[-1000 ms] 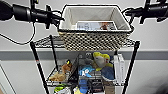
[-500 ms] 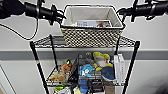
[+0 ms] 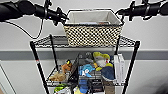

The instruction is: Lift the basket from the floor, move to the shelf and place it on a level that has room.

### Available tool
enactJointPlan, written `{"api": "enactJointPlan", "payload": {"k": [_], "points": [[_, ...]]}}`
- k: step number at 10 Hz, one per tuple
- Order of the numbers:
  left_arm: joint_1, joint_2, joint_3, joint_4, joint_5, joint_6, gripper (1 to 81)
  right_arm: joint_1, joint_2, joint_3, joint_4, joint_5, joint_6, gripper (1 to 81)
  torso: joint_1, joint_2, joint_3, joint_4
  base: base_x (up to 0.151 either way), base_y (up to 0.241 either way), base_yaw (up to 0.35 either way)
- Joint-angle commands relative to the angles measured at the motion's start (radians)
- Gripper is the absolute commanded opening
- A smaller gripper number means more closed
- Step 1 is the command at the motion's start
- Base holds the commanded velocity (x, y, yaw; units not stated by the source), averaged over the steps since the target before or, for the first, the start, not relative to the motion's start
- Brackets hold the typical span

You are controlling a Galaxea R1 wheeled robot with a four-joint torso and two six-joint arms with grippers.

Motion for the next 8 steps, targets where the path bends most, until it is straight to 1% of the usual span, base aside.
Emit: {"api": "enactJointPlan", "payload": {"k": [1, 4, 5, 8], "points": [[-0.145, 0.06, -0.13, 0.123, -0.101, 0.01, 1.0, 0.105, 0.044, -0.063, -0.03, 0.016, -0.012, 1.0, 0.0, 0.0, 0.0, 0.0, 0.0, 0.0, 0.0], [-0.103, 0.07, -0.153, 0.158, -0.097, 0.01, 1.0, 0.049, 0.047, -0.077, -0.056, 0.029, -0.013, 1.0, 0.0, 0.0, 0.0, 0.0, 0.0, 0.0, 0.0], [-0.094, 0.073, -0.162, 0.175, -0.075, 0.01, 1.0, 0.038, 0.049, -0.077, -0.059, 0.034, -0.013, 1.0, 0.0, 0.0, 0.0, 0.0, 0.0, 0.0, 0.0], [-0.094, 0.073, -0.156, 0.178, -0.072, 0.01, 1.0, 0.029, 0.049, -0.074, -0.062, 0.039, -0.013, 1.0, 0.0, 0.0, 0.0, 0.0, 0.0, 0.0, 0.0]]}}
